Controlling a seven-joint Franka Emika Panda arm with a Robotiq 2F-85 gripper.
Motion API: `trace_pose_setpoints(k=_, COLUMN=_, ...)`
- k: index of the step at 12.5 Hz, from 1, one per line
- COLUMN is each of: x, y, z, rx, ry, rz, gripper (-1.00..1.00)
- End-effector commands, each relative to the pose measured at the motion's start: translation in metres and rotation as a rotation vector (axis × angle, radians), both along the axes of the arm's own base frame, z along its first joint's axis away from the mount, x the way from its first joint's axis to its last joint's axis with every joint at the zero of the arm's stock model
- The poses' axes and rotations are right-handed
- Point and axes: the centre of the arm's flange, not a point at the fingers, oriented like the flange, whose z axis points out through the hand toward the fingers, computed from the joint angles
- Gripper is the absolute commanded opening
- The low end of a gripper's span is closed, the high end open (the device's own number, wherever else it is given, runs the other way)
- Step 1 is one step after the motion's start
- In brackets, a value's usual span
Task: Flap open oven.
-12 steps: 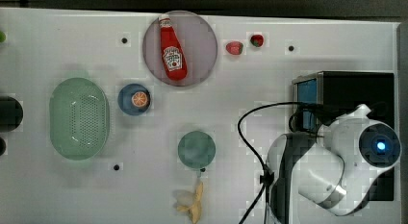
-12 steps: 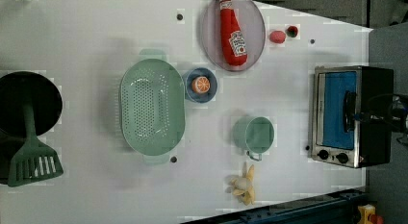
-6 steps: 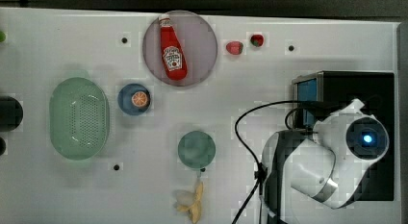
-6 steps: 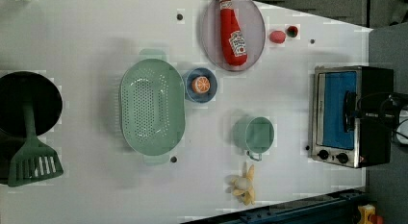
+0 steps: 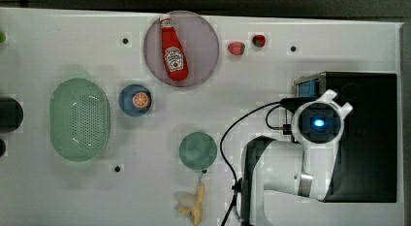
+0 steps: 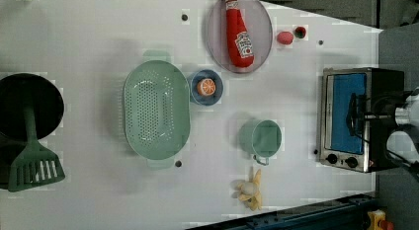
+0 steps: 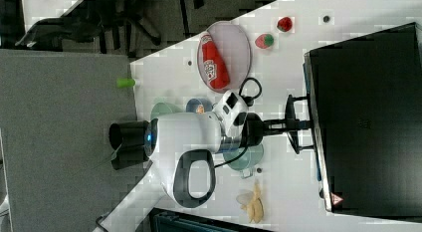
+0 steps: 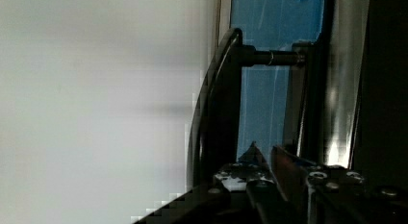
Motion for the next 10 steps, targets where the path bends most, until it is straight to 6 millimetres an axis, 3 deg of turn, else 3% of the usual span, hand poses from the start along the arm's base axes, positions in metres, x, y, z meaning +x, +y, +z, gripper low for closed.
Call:
trace_pose_setpoints(k=1, x=0.007, y=0.053, z=-0.011, rx=-0.007, ry=-0.027, rz=-0.048, gripper=-0.65)
trace_pose_setpoints(k=5, x=0.01, y=0.1, z=-0.041, rx=-0.08, ry=-0.006, rz=-0.035, gripper=-0.65)
trace_pose_setpoints(k=10, x=0.011, y=0.152, z=-0.095, rx=-0.187, ry=0.011, rz=-0.034, gripper=-0.65)
